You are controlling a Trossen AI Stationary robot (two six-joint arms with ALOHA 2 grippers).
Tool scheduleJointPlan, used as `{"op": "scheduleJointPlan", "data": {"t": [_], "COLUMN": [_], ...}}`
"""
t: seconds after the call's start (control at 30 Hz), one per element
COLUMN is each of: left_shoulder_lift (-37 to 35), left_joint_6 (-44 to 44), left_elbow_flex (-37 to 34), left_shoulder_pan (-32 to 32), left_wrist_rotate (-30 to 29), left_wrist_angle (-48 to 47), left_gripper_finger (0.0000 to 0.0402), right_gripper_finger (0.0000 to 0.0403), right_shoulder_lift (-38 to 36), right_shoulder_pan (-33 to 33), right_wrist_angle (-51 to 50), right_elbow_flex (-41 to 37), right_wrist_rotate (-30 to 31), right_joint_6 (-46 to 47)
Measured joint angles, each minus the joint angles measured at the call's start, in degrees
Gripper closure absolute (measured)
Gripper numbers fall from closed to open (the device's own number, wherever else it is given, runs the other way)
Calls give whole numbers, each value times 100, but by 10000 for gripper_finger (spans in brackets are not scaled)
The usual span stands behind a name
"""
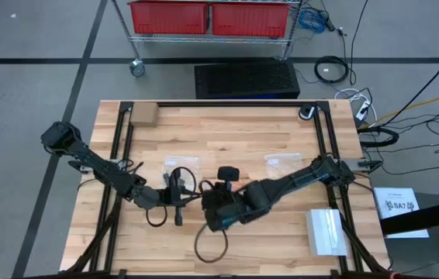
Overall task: Sort rubber bands
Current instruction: Open the transparent zip bag
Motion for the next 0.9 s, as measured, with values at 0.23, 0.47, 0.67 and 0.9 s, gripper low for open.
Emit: {"op": "scheduleJointPlan", "data": {"t": [0.23,0.47,0.67,0.9], "left_shoulder_lift": [0,0,0,0], "left_joint_6": [13,33,42,45], "left_elbow_flex": [0,1,2,2], "left_shoulder_pan": [0,35,66,68], "left_wrist_rotate": [1,-71,-71,-71], "left_wrist_angle": [2,46,100,115], "left_gripper_finger": [401,401,401,401], "right_gripper_finger": [284,313,334,325], "right_shoulder_lift": [71,79,79,110], "right_shoulder_pan": [-265,-273,-288,-305], "right_wrist_angle": [207,373,393,300], "right_elbow_flex": [0,-2,-2,-2], "right_wrist_rotate": [-500,-700,-722,-659], "right_joint_6": [-49,-153,-152,-174]}}
